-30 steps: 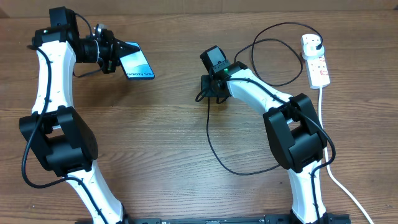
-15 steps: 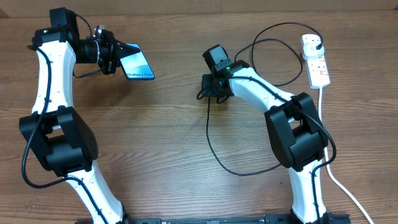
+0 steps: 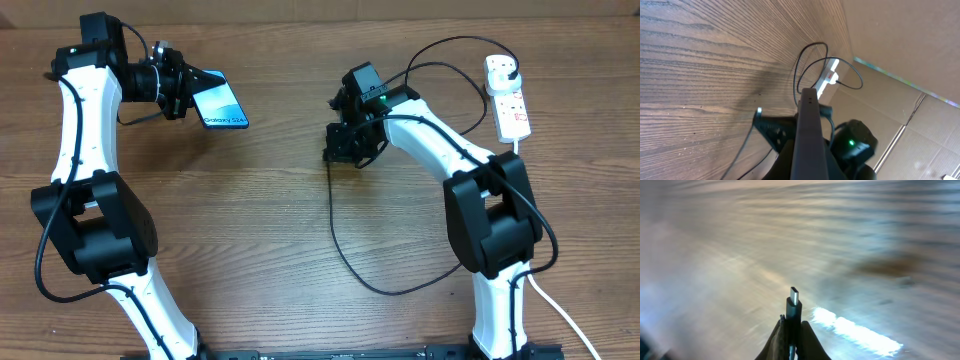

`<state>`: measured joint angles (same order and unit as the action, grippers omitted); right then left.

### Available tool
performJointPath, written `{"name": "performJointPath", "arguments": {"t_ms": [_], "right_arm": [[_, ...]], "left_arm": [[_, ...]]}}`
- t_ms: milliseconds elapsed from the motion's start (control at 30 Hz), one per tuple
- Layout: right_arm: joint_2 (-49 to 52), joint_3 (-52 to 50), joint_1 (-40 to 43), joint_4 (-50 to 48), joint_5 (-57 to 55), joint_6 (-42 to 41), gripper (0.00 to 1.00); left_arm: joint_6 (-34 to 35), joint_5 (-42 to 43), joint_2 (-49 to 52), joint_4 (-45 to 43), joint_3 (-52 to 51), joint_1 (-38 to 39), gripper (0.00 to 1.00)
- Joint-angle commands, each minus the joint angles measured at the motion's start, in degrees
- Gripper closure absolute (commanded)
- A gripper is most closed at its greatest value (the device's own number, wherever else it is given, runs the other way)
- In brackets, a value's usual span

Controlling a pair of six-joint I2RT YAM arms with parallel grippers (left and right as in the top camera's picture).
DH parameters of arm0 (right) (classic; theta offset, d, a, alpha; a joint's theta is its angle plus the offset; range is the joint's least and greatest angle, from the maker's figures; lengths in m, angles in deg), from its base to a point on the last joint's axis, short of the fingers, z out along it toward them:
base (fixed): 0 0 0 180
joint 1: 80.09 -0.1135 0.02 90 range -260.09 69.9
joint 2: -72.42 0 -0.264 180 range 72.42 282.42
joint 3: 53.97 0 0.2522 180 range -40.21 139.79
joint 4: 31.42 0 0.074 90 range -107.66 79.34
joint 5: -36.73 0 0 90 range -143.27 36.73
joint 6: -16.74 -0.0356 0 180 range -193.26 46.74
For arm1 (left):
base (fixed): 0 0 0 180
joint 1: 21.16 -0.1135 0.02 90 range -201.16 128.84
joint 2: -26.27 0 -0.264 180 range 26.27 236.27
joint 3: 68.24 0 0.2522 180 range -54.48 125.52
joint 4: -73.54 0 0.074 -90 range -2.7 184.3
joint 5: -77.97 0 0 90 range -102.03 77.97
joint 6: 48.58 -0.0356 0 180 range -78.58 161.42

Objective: Plug charger to phone and switch on socket
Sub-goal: 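Lift the cable end with the right gripper toward the phone's bottom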

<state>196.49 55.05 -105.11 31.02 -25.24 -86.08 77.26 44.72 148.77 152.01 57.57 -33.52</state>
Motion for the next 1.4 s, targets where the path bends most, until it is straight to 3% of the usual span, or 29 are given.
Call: {"name": "performJointPath", "arguments": {"t_ms": [0,233,533,700,833,1200,1367], "right_arm": [[-2.8,1.4,0.0,0.3,9.7,4.4,0.96],[-2.8,1.4,0.0,2.3,17.2,9.0,0.96],[-2.8,1.4,0.0,3.6,41.2,13.0,0.96],[-2.8,1.4,0.0,3.1,51.9,12.9,0.96],[-2.8,1.4,0.0,3.0,57.6,11.4,0.96],[-2.8,1.4,0.0,1.5,60.8,9.0,0.96],[-2.8,1.4,-0.3,-6.0,60.8,0.7,0.96]], "left_arm": [[-1.6,1.8,0.0,0.0,0.1,0.4,0.96],[-2.6,1.8,0.0,0.2,0.1,0.4,0.96],[-12.0,1.7,0.0,-0.7,0.1,0.9,0.96],[-12.7,6.1,0.0,-1.9,0.1,1.2,0.96],[-10.7,12.0,0.0,-6.6,0.1,1.2,0.96],[-6.0,9.7,0.0,-11.1,0.1,1.4,0.96],[-0.9,9.7,0.0,-13.2,0.1,2.6,0.96]]}}
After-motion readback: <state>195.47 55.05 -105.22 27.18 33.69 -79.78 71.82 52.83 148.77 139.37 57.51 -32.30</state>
